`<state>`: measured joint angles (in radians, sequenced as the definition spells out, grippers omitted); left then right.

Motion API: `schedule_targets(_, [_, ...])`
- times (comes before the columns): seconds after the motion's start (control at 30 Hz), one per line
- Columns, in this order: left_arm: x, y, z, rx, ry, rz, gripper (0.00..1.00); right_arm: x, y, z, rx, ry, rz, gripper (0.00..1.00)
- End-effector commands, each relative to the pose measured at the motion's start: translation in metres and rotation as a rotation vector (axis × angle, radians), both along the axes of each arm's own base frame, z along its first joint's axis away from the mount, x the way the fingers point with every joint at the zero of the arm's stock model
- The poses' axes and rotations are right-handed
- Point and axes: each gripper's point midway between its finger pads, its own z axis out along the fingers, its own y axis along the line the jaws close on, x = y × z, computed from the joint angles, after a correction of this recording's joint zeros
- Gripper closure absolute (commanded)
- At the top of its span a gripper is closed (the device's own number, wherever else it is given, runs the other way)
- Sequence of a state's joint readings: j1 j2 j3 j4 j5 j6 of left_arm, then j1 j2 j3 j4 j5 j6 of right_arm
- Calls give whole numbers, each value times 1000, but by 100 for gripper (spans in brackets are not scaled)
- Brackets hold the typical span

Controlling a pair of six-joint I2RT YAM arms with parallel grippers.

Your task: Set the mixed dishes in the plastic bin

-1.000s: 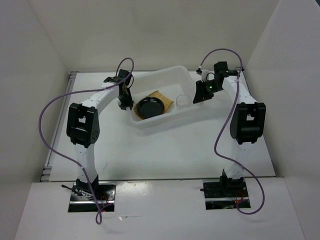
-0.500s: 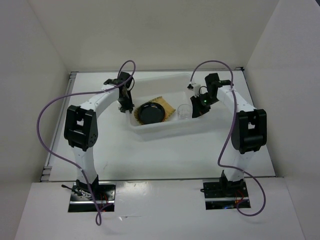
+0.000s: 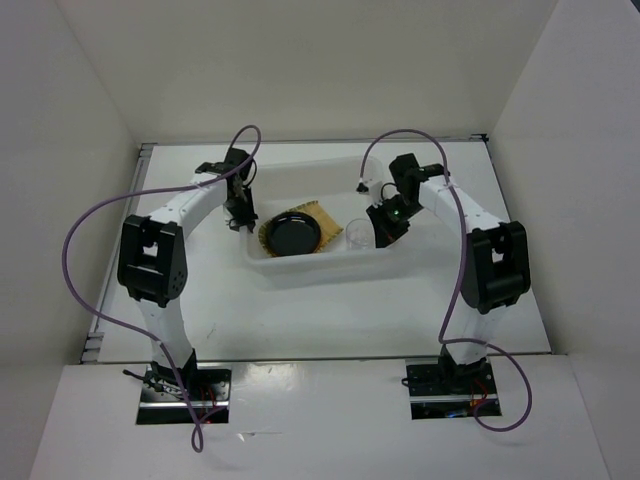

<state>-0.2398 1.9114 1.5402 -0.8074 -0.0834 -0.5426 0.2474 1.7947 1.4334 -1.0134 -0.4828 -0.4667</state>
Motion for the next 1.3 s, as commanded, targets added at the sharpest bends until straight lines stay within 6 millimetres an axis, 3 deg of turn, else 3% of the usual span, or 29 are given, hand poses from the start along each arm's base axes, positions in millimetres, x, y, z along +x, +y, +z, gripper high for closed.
schedule_targets(0.0, [9, 33, 19, 54, -63, 103, 80, -38, 4, 18, -44, 54, 57, 96])
schedule_targets(0.23, [19, 43, 25, 58, -75, 91, 80, -55, 42, 32, -23, 35, 137, 96])
schedule_targets(0.4, [21, 43, 28, 56, -84, 92, 74, -35, 46, 57, -16, -62, 99, 96])
schedule_targets(0.47, [24, 43, 43, 48, -123, 93, 66, -24, 45, 67, -22, -124, 90, 91])
schedule_targets(0.5, [27, 42, 56, 41, -156, 94, 49, -16, 44, 79, -15, -165, 76, 91])
schedule_targets(0.53, [33, 43, 69, 44, -195, 100, 39, -11, 46, 85, -5, -191, 75, 89])
schedule_targets(0.6, [38, 45, 86, 47, -236, 107, 26, 8, 42, 105, 0, -268, 43, 61])
schedule_targets(0.63, [40, 47, 96, 57, -257, 115, 19, 12, 43, 113, 9, -291, 41, 51])
schedule_targets(0.7, [48, 48, 115, 59, -303, 113, 17, 24, 44, 130, 9, -348, 30, 40])
schedule_targets(0.8, [49, 52, 140, 72, -346, 127, 17, 31, 47, 140, 17, -381, 37, 36])
schedule_targets(0.87, [53, 62, 175, 105, -428, 161, 17, 34, 44, 143, 20, -391, 27, 36])
schedule_targets(0.97, [44, 93, 226, 155, -527, 238, 15, 41, 34, 152, 42, -410, -5, 36])
schedule_targets(1.0, [37, 121, 227, 183, -499, 286, 17, 44, 33, 153, 55, -415, -10, 36])
schedule_targets(1.07, [23, 145, 227, 176, -476, 311, 19, 48, 27, 152, 61, -415, -27, 35])
schedule_targets(1.1, [16, 171, 221, 170, -462, 369, 19, 47, 27, 156, 64, -425, -28, 33])
schedule_targets(1.17, [4, 186, 204, 129, -440, 402, 19, 49, 25, 150, 68, -418, -34, 33])
schedule_targets(1.27, [-21, 205, 163, 91, -380, 463, 20, 45, 26, 149, 78, -412, -29, 32])
